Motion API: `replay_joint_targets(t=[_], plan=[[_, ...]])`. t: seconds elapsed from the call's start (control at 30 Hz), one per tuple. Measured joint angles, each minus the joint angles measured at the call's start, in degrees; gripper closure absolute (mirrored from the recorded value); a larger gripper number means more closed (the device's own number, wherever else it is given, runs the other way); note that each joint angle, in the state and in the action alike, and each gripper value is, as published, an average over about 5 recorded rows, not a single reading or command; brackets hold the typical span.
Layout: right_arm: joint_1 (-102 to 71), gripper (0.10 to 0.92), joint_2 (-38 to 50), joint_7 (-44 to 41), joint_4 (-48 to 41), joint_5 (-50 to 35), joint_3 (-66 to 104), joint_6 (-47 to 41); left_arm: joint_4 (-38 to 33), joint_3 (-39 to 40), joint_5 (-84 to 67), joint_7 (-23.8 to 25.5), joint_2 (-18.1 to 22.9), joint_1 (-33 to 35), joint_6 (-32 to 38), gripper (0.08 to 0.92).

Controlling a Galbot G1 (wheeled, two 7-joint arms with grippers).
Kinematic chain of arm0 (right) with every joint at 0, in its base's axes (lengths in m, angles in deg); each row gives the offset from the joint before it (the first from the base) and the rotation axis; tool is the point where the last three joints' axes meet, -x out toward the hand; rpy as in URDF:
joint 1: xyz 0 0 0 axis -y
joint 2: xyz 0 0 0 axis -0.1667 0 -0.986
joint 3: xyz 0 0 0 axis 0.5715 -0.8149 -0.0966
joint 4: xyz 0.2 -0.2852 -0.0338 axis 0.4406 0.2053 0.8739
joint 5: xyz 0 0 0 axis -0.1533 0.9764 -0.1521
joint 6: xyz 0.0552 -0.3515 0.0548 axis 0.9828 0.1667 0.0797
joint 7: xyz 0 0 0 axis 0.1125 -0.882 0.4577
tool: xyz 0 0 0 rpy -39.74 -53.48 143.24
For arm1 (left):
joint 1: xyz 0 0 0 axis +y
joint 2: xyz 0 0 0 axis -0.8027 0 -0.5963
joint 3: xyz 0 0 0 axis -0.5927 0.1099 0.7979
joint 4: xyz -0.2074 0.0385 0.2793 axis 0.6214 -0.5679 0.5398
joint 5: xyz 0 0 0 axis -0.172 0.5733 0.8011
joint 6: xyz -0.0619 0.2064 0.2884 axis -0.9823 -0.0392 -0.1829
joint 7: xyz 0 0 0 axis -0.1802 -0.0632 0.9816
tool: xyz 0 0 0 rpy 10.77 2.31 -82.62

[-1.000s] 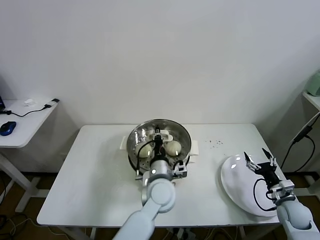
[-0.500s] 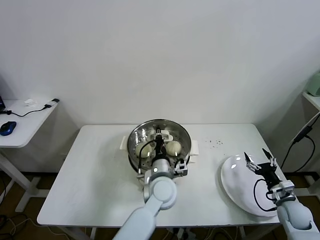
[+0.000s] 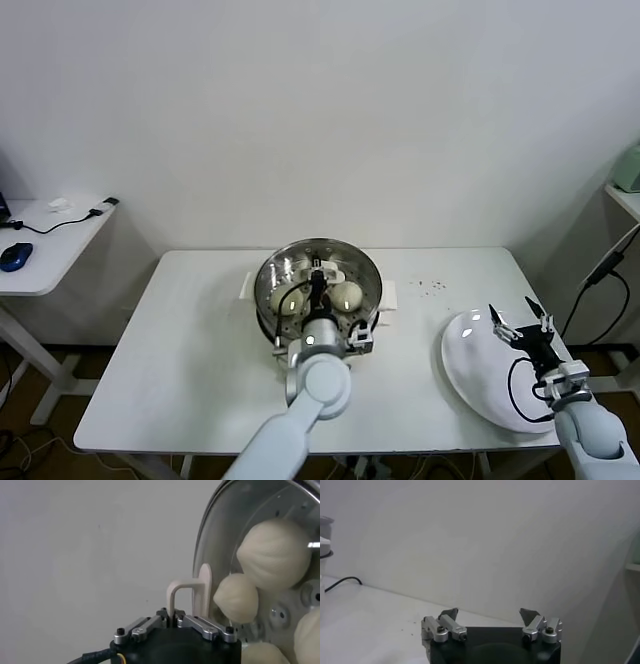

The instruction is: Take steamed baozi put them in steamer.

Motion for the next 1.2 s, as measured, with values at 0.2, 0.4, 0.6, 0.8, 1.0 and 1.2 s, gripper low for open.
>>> replay_joint_targets(t=[0.2,0.4,0.6,0.8,1.0,1.2], plan=[[0.05,0.203,-0.03,-0.08,-0.03,0.10,0.13,-0.13,-1.81,0.65,-0.06,2.00,-1.28,-0.05,0.00,0.674],[-0.01,0.203,0.09,-0.25,-0.06,0.08,0.48,-0.45,-5.45,1.32,-0.79,3.50,-3.66,0.71,-0.02,0.501],[-0.09,0.203,0.00,0.02,0.37,0.40,0.63,-1.38,-10.64,1.33,-2.17,4.00,-6.75,2.28,-0.03,0.328],[0.14,0.203,-0.10,0.89,0.92,1.62,0.64,-3.29,-17.37,0.54,-5.44,3.49,-11.07,5.66,-0.05,0.191],[0.50,0.203,-0.08,1.83,1.81,2.93,0.72,-5.74,-23.56,-0.72,-11.19,1.27,-15.49,10.88,-0.06,0.177],[0.24,0.203,-0.23,2.33,3.12,3.07,0.73,-7.36,-27.41,-4.98,-17.98,-4.99,-18.38,16.96,-0.05,0.177]])
